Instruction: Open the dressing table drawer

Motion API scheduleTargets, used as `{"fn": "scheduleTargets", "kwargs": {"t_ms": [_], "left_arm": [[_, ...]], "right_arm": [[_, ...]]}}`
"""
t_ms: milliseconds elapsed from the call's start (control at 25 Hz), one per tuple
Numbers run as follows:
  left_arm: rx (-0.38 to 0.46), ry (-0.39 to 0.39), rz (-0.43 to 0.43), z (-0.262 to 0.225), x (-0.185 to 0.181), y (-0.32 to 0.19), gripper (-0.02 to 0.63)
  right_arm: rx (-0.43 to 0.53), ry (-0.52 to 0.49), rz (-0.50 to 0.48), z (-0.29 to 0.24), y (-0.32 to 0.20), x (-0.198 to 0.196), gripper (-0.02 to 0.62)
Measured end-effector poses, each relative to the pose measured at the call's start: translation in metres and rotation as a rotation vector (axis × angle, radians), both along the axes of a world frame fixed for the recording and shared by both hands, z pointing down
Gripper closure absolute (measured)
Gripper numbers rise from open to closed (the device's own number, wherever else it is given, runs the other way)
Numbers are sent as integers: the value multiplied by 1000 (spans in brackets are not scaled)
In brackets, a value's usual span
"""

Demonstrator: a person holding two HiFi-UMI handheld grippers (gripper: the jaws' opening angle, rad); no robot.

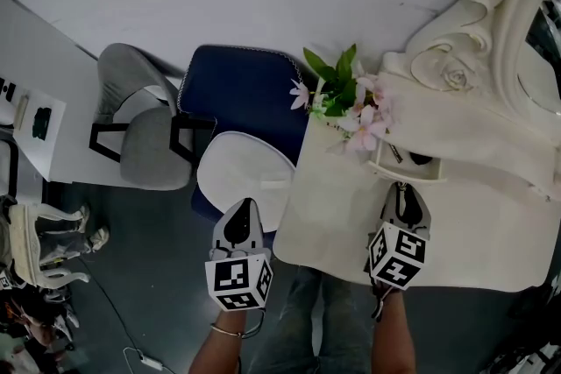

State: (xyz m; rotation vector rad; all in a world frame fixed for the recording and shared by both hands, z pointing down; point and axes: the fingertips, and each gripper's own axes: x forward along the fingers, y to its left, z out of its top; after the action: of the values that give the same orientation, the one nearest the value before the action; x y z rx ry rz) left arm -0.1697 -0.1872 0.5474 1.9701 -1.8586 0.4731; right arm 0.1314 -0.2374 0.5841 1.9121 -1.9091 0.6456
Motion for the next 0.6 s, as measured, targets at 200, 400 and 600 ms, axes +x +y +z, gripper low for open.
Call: {"fn": "scheduleTargets", "kwargs": {"t_ms": [200, 400, 600], "left_arm": [[-5, 0, 4, 2, 3, 3, 600], [-3, 3, 11, 1, 4, 4, 600], [-2, 3, 16, 2, 6, 4, 599]], "right_arm": [[-1, -1, -4, 0, 4, -1, 491], [0, 0, -6, -1, 8, -2, 491], [-1, -6, -2, 0, 12, -3, 491]]}}
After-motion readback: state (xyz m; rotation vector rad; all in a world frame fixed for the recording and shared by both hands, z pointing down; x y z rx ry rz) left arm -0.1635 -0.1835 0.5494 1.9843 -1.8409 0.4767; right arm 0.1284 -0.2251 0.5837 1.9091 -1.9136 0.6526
